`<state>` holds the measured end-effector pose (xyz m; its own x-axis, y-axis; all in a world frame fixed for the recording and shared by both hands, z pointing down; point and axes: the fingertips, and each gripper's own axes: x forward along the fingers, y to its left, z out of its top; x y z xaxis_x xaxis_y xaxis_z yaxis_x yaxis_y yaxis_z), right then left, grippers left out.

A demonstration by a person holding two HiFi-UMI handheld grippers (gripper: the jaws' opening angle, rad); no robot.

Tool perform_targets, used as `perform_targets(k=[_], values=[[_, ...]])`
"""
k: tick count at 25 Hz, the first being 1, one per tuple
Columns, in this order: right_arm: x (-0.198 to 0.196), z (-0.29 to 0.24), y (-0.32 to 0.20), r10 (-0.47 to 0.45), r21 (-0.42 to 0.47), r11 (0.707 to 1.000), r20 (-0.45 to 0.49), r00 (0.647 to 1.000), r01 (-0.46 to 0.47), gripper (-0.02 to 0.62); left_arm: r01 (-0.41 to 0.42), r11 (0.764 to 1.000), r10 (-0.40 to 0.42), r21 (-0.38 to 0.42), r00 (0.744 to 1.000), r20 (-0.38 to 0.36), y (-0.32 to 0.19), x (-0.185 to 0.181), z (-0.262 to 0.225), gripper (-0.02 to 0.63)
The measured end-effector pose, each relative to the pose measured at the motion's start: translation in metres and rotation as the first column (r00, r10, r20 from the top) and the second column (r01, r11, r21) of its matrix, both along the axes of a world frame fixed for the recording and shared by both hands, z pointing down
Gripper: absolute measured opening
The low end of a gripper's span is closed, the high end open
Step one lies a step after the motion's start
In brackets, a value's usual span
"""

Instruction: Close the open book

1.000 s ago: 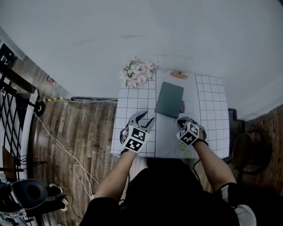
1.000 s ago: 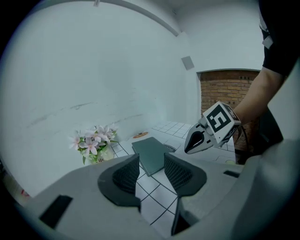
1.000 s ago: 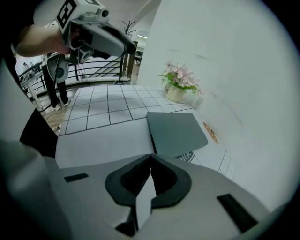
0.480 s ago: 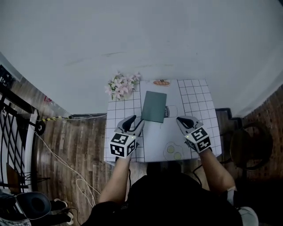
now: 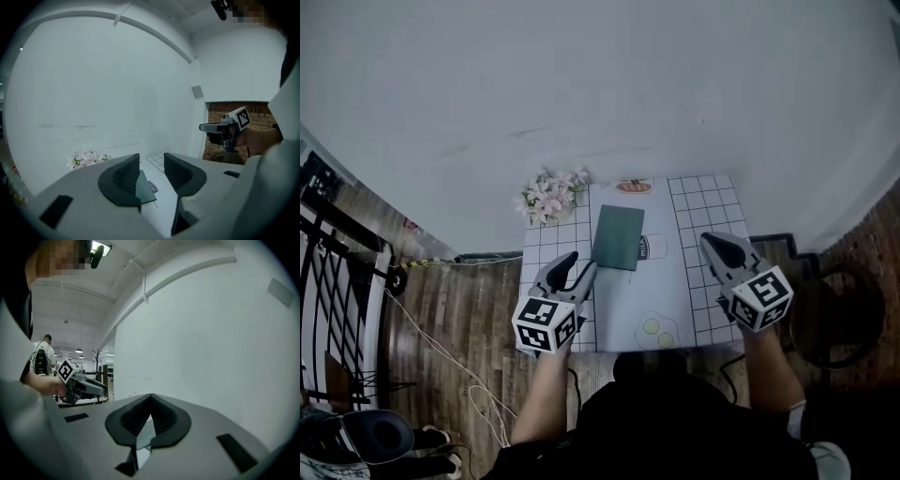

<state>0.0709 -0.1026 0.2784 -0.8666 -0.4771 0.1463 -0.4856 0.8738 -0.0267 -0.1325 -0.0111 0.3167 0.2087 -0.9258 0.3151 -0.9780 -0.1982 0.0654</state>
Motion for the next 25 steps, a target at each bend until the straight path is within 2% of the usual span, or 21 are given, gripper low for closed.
perform_targets(k=[5, 9, 12, 18, 25], values=[[0.019, -0.028, -0.003, 0.021, 0.038, 0.999, 0.061, 0.998, -0.024, 0.003, 0.036, 0.999, -0.038, 0.038, 0.997, 0.063, 0.001, 0.005, -0.021, 0.167], [0.029, -0.053, 0.001, 0.028, 0.026, 0.999, 0.155, 0.987, -0.033, 0.003, 0.042, 0.995, -0.049, 0.085, 0.995, 0.084, 0.007, 0.005, -0.044, 0.167], [0.03, -0.073, 0.008, 0.005, 0.057, 0.998, 0.195, 0.981, -0.017, 0.003, 0.055, 0.992, -0.065, 0.115, 0.994, 0.084, 0.014, 0.001, -0.058, 0.167], [0.026, -0.09, 0.02, -0.039, 0.112, 0.994, 0.193, 0.98, 0.018, 0.003, 0.085, 0.989, -0.096, 0.122, 0.992, 0.086, 0.019, -0.006, -0.069, 0.167], [0.023, -0.076, 0.016, -0.026, 0.094, 0.996, 0.17, 0.985, 0.011, 0.003, 0.133, 0.98, -0.146, 0.149, 0.986, 0.08, 0.014, -0.011, -0.062, 0.15]])
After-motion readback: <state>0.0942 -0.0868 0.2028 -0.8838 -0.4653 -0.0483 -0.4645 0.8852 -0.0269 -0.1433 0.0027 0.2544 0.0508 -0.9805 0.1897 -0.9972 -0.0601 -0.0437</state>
